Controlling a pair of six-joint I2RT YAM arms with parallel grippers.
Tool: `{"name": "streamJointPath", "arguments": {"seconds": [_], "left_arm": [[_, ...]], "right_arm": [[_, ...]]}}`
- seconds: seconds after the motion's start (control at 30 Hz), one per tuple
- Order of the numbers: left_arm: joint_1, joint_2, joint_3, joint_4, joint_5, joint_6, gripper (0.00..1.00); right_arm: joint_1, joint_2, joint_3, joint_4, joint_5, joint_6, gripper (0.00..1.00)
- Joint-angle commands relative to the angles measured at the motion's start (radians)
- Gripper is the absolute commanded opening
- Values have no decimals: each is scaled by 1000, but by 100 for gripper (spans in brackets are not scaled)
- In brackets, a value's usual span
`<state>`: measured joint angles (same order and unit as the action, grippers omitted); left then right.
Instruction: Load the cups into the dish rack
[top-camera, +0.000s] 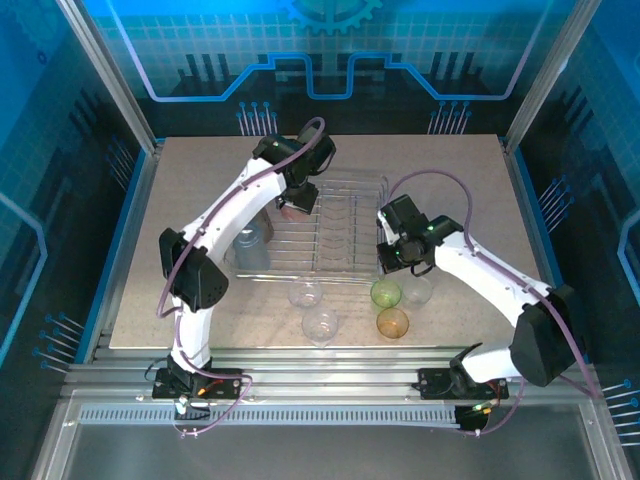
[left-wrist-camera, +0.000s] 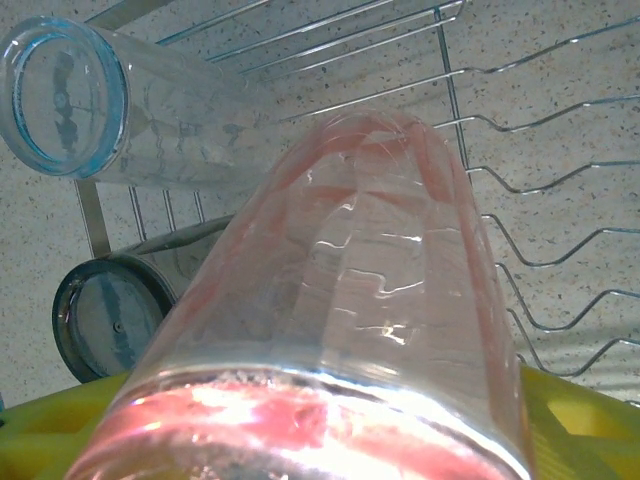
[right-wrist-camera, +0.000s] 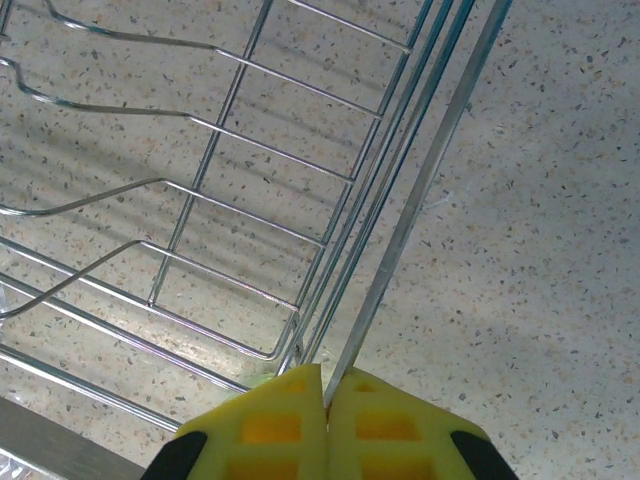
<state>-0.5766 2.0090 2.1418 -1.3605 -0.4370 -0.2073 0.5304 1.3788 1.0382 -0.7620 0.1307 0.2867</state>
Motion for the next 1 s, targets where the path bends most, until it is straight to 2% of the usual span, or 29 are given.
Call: {"name": "streamJointPath", "arguments": {"seconds": [0.0,0.37,0.6,0.87,0.97], "left_arm": [[-5,27,42,-26,-39,25,37],[24,98,123,-37,-40,50,37],[41,140,137,-11,12,48,40],[68,167,142,17,71,44,42],[77,175,142,30,89,44,43]], "right_arm": [[29,-3,-56,-129,-43,-52,0],[30,-13,-65,-121,-53,-54,0],[31,-30,-64,-123,-32,-43,0],[30,-94,-69,-96,-63,-46,18],[28,-128,-65,-83,-78,-44,31]]}}
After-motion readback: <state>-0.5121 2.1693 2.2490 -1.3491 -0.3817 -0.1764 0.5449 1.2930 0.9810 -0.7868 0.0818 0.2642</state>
